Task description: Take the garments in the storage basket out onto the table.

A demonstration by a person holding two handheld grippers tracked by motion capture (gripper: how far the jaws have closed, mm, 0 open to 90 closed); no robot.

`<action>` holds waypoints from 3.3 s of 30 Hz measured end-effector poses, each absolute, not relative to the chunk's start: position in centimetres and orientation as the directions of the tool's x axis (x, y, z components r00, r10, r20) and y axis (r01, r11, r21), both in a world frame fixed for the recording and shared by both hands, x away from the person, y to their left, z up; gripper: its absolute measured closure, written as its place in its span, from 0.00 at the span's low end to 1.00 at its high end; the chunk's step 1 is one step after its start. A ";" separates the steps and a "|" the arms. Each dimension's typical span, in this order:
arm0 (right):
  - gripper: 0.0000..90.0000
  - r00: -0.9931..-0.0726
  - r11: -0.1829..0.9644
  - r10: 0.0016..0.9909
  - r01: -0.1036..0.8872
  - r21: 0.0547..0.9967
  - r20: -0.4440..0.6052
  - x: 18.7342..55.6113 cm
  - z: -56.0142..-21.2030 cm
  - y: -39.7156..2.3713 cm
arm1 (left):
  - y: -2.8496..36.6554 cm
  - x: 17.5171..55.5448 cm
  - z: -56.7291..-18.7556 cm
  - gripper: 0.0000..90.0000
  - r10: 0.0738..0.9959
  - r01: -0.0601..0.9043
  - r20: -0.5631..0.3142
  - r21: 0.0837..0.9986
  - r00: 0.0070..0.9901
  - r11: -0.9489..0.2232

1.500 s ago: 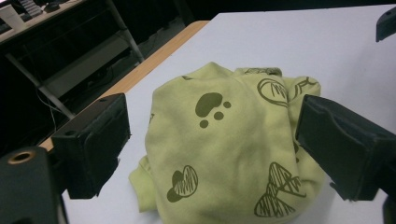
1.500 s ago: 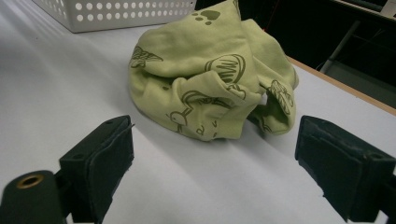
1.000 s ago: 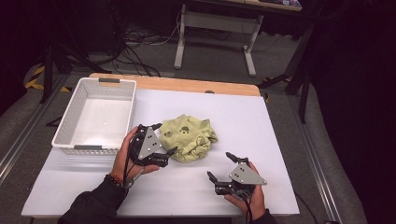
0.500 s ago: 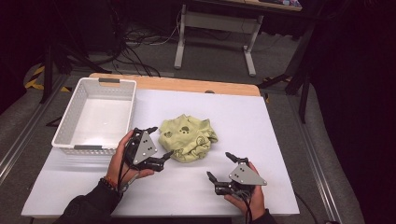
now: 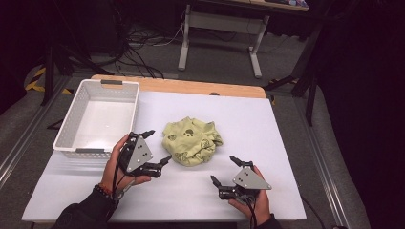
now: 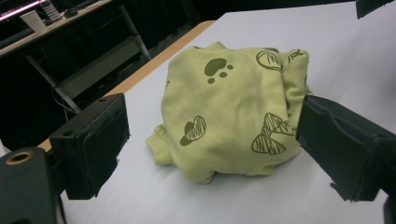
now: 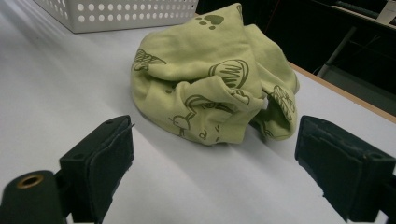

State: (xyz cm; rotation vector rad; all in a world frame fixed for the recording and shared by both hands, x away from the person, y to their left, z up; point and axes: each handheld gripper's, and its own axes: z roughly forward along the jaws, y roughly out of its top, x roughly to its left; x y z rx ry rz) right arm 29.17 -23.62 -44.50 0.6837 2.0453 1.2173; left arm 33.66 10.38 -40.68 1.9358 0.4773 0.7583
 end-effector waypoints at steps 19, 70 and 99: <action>0.14 -0.642 0.433 0.715 0.096 0.896 -0.276 29.1 -44.4 -23.6 | 12.9 32.4 -40.5 0.11 0.626 0.014 0.320 0.884 0.711 -0.467; 0.13 -0.594 0.424 0.753 0.113 0.898 -0.281 28.1 -44.3 -25.1 | 19.6 29.9 -43.4 0.09 0.669 0.099 0.298 0.868 0.681 -0.487; 0.12 -0.598 0.443 0.744 0.107 0.890 -0.298 28.3 -44.4 -24.7 | 21.8 28.0 -46.2 0.06 0.716 0.183 0.190 0.894 0.671 -0.408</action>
